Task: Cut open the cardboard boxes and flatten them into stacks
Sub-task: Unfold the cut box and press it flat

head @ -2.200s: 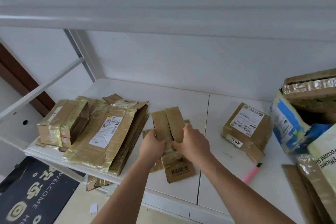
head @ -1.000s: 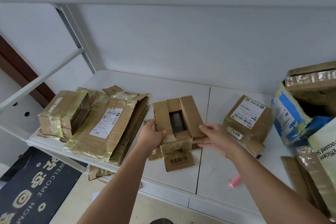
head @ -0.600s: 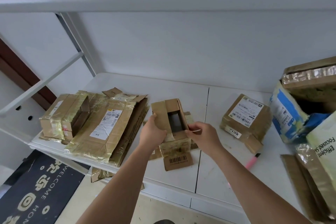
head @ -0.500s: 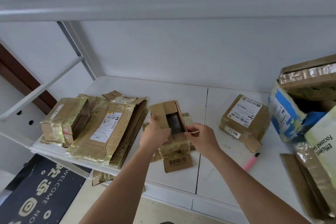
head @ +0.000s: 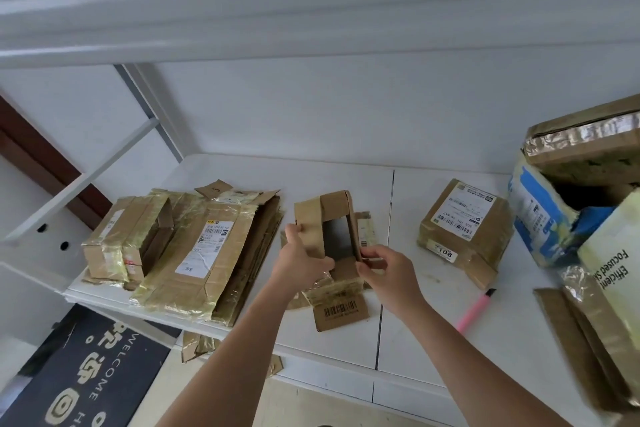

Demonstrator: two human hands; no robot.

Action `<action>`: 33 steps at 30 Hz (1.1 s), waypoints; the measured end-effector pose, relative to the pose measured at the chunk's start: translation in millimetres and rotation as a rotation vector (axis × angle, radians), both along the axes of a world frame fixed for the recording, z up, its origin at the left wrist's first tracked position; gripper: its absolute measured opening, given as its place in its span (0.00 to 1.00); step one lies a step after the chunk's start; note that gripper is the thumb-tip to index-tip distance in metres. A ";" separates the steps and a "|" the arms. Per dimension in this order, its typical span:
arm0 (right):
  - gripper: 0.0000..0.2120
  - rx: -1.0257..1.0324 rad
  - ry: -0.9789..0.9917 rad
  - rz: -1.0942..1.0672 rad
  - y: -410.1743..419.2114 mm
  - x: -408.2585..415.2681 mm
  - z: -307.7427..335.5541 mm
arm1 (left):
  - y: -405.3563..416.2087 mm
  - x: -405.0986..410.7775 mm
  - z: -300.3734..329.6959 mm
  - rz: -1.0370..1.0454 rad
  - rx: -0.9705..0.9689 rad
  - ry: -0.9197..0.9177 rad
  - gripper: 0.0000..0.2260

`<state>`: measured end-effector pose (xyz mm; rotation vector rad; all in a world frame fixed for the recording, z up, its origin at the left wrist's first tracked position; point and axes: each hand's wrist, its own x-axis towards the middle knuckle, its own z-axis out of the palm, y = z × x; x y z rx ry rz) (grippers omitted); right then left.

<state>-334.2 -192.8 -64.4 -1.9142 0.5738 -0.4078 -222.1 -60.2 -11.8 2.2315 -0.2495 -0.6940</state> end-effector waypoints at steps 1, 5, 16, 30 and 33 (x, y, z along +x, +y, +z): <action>0.10 0.009 -0.003 -0.004 -0.4 0.1 -0.4 | 1.4 -0.2 0.4 -0.012 -0.016 0.008 0.33; 0.10 0.025 -0.016 0.003 0.4 -0.1 -0.2 | 4.1 0.5 2.5 -0.046 -0.060 0.040 0.32; 0.20 -0.038 0.056 0.026 -0.4 -6.4 6.7 | 18.3 -6.3 7.8 -0.071 -0.213 0.033 0.36; 0.21 -0.542 -0.216 -0.145 -17.9 -9.9 49.6 | -12.7 -27.8 22.3 -0.076 -0.112 -0.528 0.20; 0.21 -0.496 -0.228 -0.189 -17.7 -16.5 46.9 | -13.6 -29.9 23.5 -0.092 -0.122 -0.486 0.19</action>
